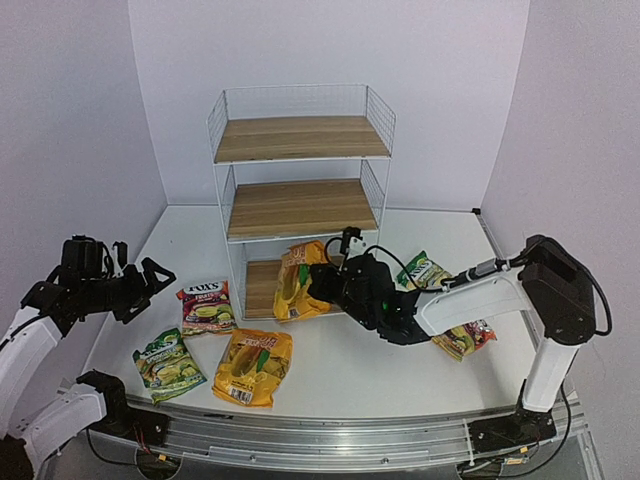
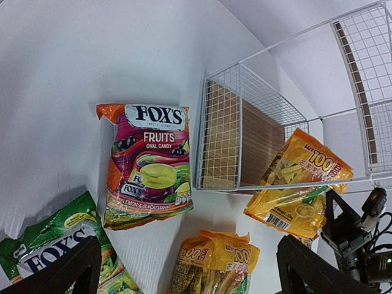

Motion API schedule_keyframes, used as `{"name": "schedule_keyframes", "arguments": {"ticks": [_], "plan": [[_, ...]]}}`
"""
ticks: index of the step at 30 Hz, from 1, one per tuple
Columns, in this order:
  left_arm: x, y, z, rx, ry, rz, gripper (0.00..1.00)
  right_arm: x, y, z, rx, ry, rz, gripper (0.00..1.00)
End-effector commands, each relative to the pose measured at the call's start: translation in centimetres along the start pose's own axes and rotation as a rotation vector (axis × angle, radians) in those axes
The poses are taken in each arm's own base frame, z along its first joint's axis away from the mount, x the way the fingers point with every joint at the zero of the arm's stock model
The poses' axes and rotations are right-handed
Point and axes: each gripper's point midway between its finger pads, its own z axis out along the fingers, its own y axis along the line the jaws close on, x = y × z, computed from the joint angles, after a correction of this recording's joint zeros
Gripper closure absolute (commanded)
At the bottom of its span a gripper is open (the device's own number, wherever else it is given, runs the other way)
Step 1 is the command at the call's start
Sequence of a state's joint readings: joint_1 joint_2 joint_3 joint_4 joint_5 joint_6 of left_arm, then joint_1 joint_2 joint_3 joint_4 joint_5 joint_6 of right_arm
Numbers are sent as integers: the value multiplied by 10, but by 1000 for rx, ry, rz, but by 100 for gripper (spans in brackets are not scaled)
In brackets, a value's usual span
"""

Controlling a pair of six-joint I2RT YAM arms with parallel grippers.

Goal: Place and organize the candy bags onto the shelf

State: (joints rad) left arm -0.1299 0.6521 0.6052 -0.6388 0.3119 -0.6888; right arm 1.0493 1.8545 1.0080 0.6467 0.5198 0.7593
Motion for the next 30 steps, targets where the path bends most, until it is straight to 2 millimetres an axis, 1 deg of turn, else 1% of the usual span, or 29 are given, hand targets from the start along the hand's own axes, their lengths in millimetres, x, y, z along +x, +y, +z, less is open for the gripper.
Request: {"name": "schedule_keyframes", "arguments": {"ticks": [1, 6, 10, 14, 17, 21, 27, 30], "plan": [[-2, -1, 1, -4, 5, 1, 0, -27, 10, 14, -75, -70, 130, 100], [0, 0, 5, -6, 20, 2, 0, -11, -11, 24, -27, -31, 146, 100], [0, 1, 6, -12, 27, 2, 0, 7, -30, 29, 17, 2, 173, 100], [1, 2, 7, -13, 29, 1, 1, 15, -43, 30, 54, 2, 193, 100], [1, 2, 8, -13, 27, 0, 0, 15, -46, 33, 68, -6, 173, 100], [1, 3, 10, -16, 33, -3, 0, 18, -45, 43, 79, -3, 133, 100], [2, 5, 13, -24, 44, -3, 0, 27, -53, 65, 92, 12, 103, 100], [2, 6, 14, -26, 47, -3, 1, 29, -49, 78, 71, 25, 68, 100]]}}
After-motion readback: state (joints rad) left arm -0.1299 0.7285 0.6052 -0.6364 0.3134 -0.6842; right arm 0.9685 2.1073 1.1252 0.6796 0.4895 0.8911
